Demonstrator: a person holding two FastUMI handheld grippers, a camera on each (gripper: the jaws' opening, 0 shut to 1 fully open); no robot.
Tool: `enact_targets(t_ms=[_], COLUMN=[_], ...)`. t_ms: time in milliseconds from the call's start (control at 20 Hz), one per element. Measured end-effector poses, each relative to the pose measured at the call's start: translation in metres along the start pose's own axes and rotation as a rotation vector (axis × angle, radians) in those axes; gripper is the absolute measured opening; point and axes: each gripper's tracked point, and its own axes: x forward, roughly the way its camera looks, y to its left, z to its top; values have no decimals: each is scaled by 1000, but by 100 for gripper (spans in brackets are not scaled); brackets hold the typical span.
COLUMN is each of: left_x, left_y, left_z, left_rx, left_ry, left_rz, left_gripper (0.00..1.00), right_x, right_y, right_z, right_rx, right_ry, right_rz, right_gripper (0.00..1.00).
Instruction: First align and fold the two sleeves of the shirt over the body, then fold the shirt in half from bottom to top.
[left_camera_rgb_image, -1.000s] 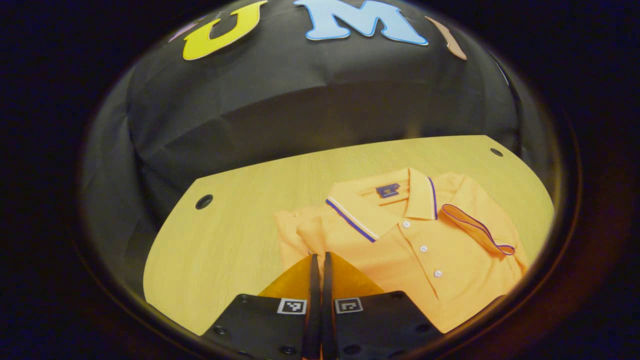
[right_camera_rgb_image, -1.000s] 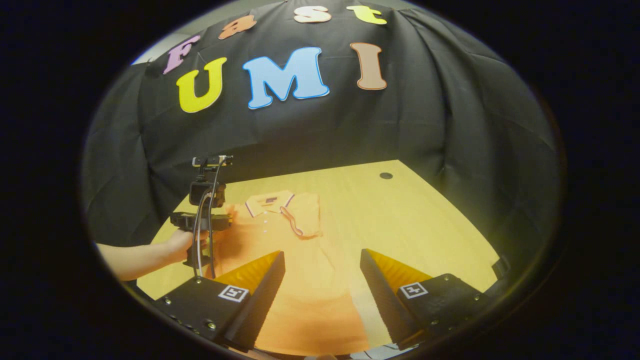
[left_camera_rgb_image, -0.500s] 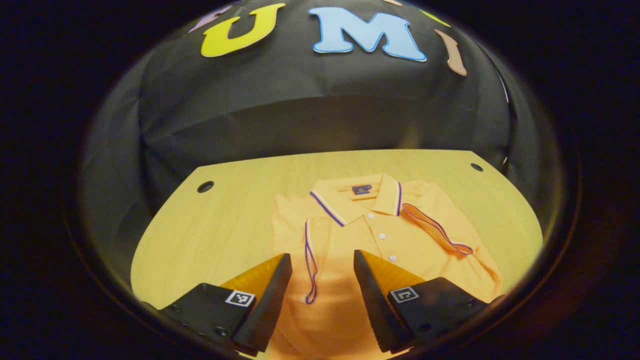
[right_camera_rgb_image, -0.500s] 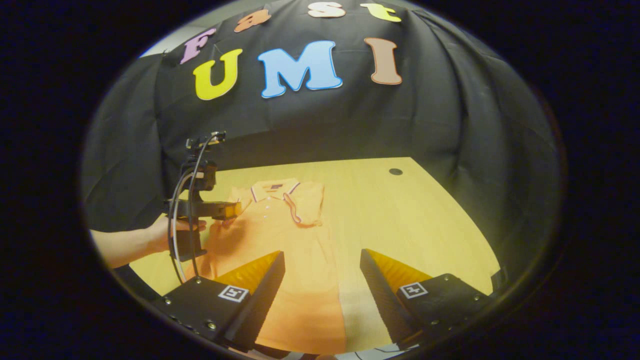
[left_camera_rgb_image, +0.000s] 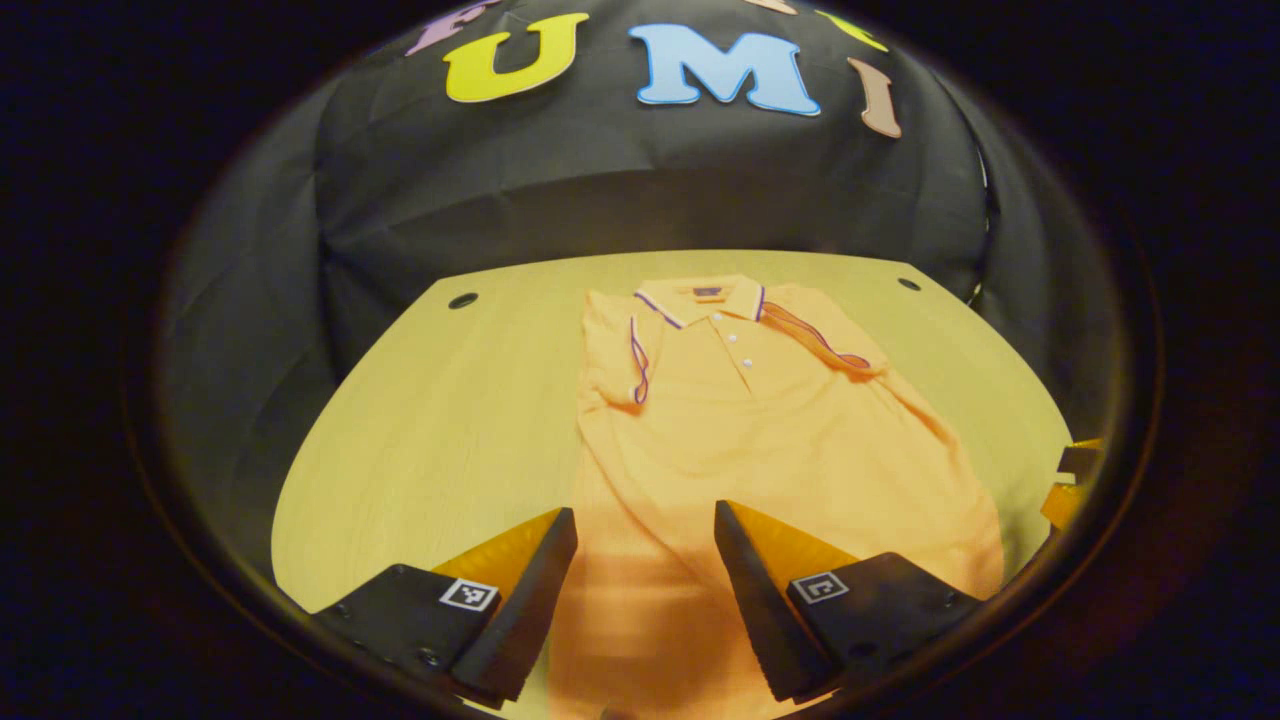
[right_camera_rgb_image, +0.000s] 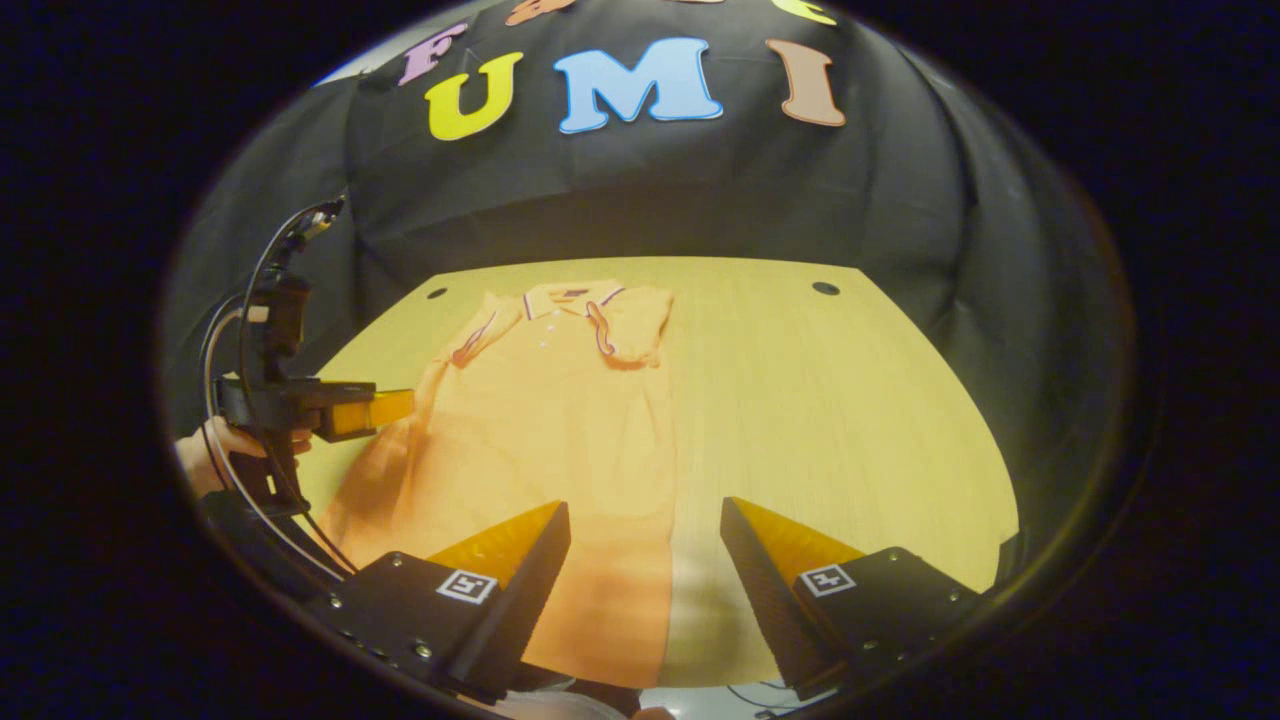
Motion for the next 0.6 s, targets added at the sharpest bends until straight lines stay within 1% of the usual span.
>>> enact_targets(t_ms=[150, 250, 350, 450, 500, 550, 600], left_x=[-25, -42, -57, -70, -77, -85, -91], left_y=[-3, 2, 7, 12, 16, 17, 20], left_z=[-23, -35, -53, -73, -84, -91, -98], left_rx=[0, -1, 13, 25, 30, 31, 33], left_ry=[11, 10, 18, 41, 52, 52, 52], left_rz=[-53, -74, -94, -122, -131, -143, -152], left_gripper=[94, 94, 94, 94, 91, 94, 91], right_x=[-9, -11, -12, -12, -12, -12, -13], right_y=[7, 13, 16, 19, 20, 21, 21], right_z=[-15, -30, -44, -57, -63, -68, -71], right_rx=[18, 67, 126, 164, 178, 191, 202], right_ry=[15, 37, 55, 79, 91, 100, 109], right_rz=[-31, -47, -87, -123, -136, -147, -156], right_gripper=[94, 94, 94, 94, 94, 94, 94])
